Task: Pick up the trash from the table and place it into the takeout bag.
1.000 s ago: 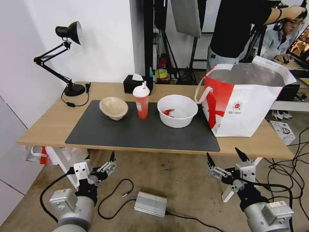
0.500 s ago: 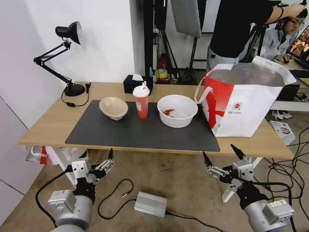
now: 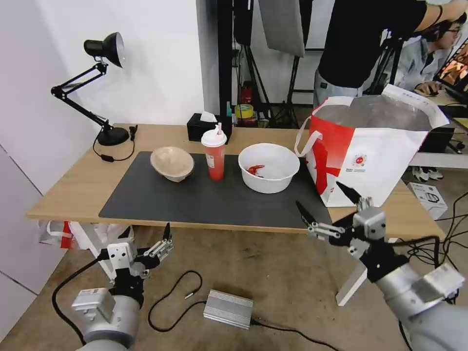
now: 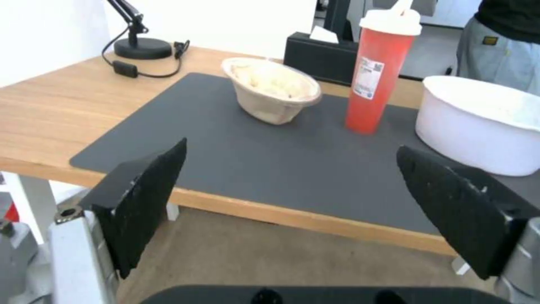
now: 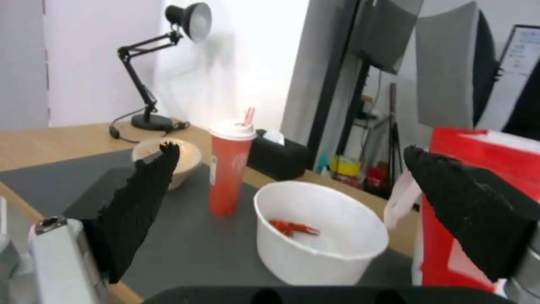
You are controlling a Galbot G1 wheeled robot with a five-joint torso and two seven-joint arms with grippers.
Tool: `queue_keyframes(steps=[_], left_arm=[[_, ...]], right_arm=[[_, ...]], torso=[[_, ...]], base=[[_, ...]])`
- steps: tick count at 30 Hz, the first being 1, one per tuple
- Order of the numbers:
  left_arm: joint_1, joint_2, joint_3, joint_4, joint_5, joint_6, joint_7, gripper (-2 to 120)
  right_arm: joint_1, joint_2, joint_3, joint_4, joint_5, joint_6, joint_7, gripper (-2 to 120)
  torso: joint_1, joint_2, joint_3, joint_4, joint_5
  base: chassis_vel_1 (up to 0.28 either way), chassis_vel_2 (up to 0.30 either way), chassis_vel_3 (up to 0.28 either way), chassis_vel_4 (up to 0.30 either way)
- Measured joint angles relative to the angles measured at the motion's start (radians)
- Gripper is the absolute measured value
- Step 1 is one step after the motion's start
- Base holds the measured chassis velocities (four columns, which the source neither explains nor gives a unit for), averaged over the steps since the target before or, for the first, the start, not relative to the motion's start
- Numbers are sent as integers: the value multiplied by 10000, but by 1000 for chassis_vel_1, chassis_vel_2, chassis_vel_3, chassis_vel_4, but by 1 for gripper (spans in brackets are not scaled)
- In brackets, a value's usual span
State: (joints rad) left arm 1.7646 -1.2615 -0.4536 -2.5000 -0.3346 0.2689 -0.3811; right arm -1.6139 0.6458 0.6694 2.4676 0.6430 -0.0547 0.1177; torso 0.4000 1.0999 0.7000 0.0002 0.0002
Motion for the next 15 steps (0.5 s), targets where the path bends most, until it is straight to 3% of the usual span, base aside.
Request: queue_keyframes(steps=[5,15], left_arm=[[5,-68,8,1,3,-14,31,100],[-75,-27,20,1,2,-132,108,100]], right_arm=[[550,-819,-33,-396,715,-12,-288,100],[1161,-1615,-57,-952,1419,212,-1148,100]], torso=[[0,0,0,-2,-2],[0,0,0,-3,-1]], base=[[0,0,0,0],[0,0,0,0]])
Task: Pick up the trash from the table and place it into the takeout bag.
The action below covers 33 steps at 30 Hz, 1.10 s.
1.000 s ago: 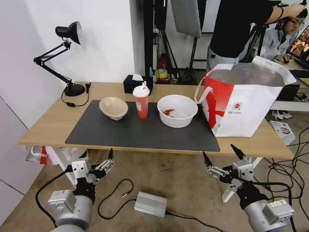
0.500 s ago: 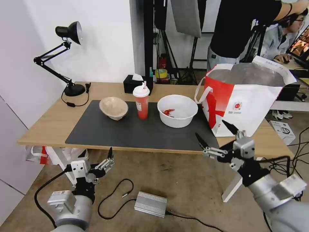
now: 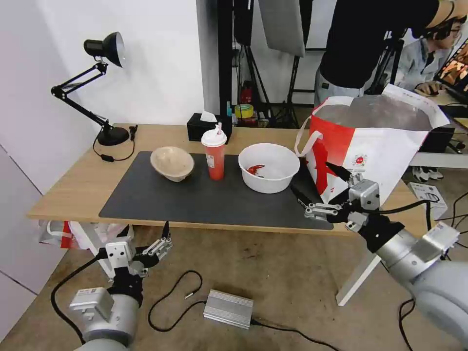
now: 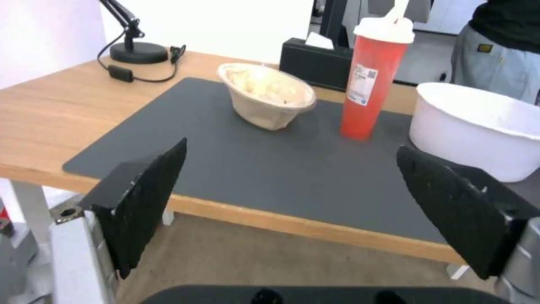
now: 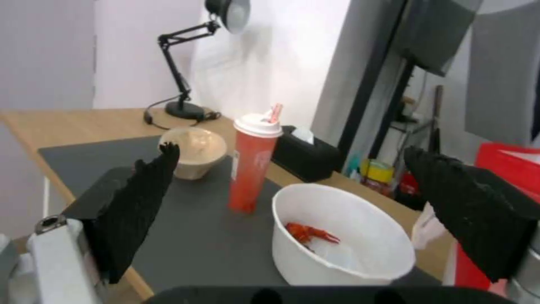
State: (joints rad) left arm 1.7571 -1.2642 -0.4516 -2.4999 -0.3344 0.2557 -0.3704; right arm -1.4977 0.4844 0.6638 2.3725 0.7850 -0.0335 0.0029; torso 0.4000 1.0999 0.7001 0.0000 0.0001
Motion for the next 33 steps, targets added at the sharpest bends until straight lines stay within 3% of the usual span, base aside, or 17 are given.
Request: queue_keyframes(steps=[18,33], left_arm=[[-54,-42,62,82,-1,-96,80,100],[-89,-78,141,167,116,-182,243,100]], right_arm=[[2373,-1452,-628,-1363,1114,-225,-2010,100],[3709,-2125,-959,-2427,1245,-199,-4076,100]], torso=[[0,1,0,1,0],[0,2,-1,0,-1]], base=[[0,0,0,0],[0,0,0,0]])
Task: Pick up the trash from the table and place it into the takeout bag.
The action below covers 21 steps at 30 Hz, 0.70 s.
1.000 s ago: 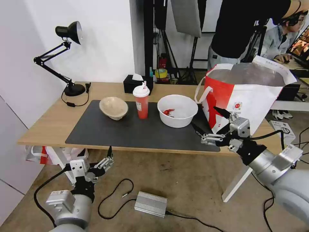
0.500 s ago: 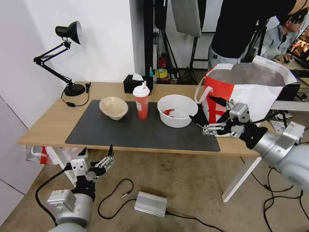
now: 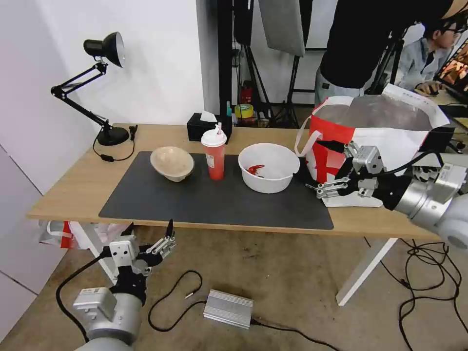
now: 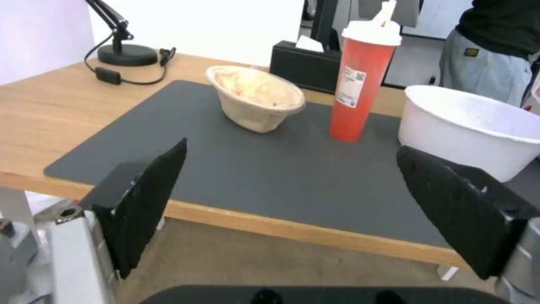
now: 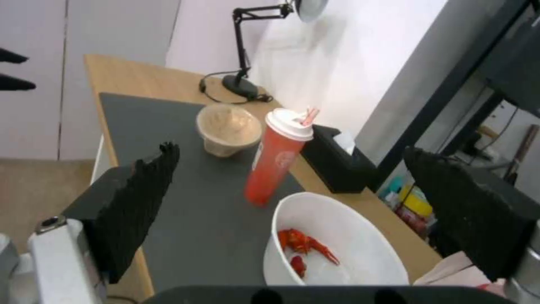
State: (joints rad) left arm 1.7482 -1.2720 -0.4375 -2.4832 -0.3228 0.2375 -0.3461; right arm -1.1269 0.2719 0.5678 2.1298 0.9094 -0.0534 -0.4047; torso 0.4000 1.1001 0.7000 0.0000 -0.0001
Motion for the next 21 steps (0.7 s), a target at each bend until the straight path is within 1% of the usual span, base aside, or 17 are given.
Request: queue_keyframes(steps=[6,9,10,14,15,21], left_arm=[[7,-60,57,9,51,-29,18,100],[58,-84,77,-5,95,-29,23,100],[58,-84,77,-5,95,-29,23,100],[113,-113,83,-11,141,-29,28,100],[113,-113,83,-11,141,-29,28,100],[130,-132,71,-22,173,-37,28,100]], right_arm=[[598,-29,-418,-316,-61,-1,-415,100],[1321,64,-1158,-577,-235,42,-616,100],[1321,64,-1158,-577,-235,42,-616,100],[2000,210,-1954,-862,-342,112,-758,100],[2000,210,-1954,-862,-342,112,-758,100],[2791,377,-2963,-1129,-357,128,-894,100]], torso=[[0,-1,0,-1,1],[0,0,0,0,0],[0,0,0,0,0],[0,0,0,0,0],[0,0,0,0,0],[0,-1,1,0,1]], base=[[0,0,0,0],[0,0,0,0],[0,0,0,0],[0,0,0,0],[0,0,0,0],[0,0,0,0]])
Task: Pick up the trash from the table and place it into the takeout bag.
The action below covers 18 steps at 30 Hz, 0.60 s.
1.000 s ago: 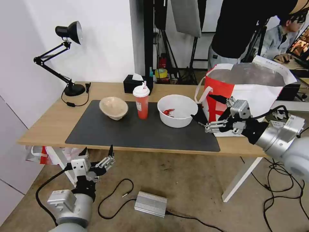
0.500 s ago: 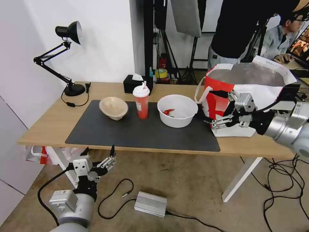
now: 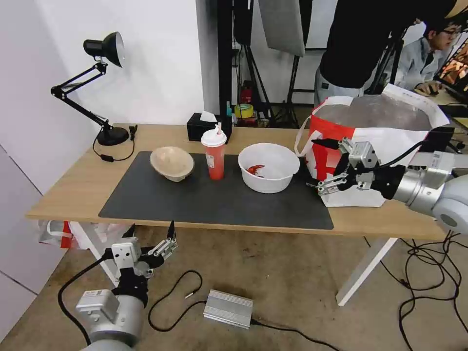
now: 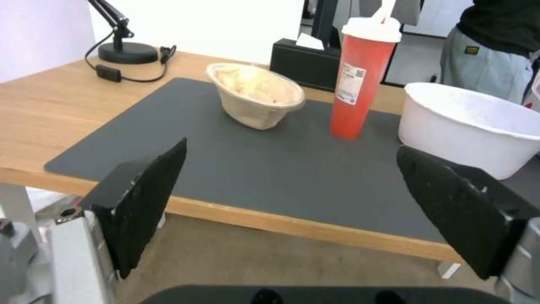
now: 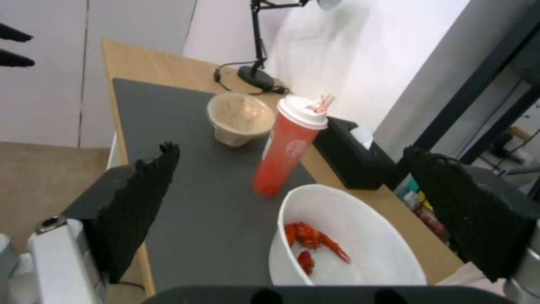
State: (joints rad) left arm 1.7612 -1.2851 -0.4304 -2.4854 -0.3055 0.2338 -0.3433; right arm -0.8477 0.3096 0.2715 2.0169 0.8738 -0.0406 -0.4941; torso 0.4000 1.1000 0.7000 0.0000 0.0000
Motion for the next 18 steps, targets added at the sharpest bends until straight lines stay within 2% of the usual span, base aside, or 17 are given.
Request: queue_keyframes(steps=[10,13,18], left_arm=[[2,-114,67,71,80,-29,-3,100],[-14,-134,68,126,96,-48,-3,100],[-32,-135,66,156,98,-58,-3,100]], right_arm=[[1456,260,-1400,-537,-60,-1,-362,100],[2571,412,-2415,-842,-177,-2,-646,100],[3612,506,-3349,-1098,-249,-48,-904,100]], torso=[[0,0,0,0,0],[0,0,0,1,-1],[0,0,0,0,-1]], base=[[0,0,0,0],[0,0,0,0],[0,0,0,0]])
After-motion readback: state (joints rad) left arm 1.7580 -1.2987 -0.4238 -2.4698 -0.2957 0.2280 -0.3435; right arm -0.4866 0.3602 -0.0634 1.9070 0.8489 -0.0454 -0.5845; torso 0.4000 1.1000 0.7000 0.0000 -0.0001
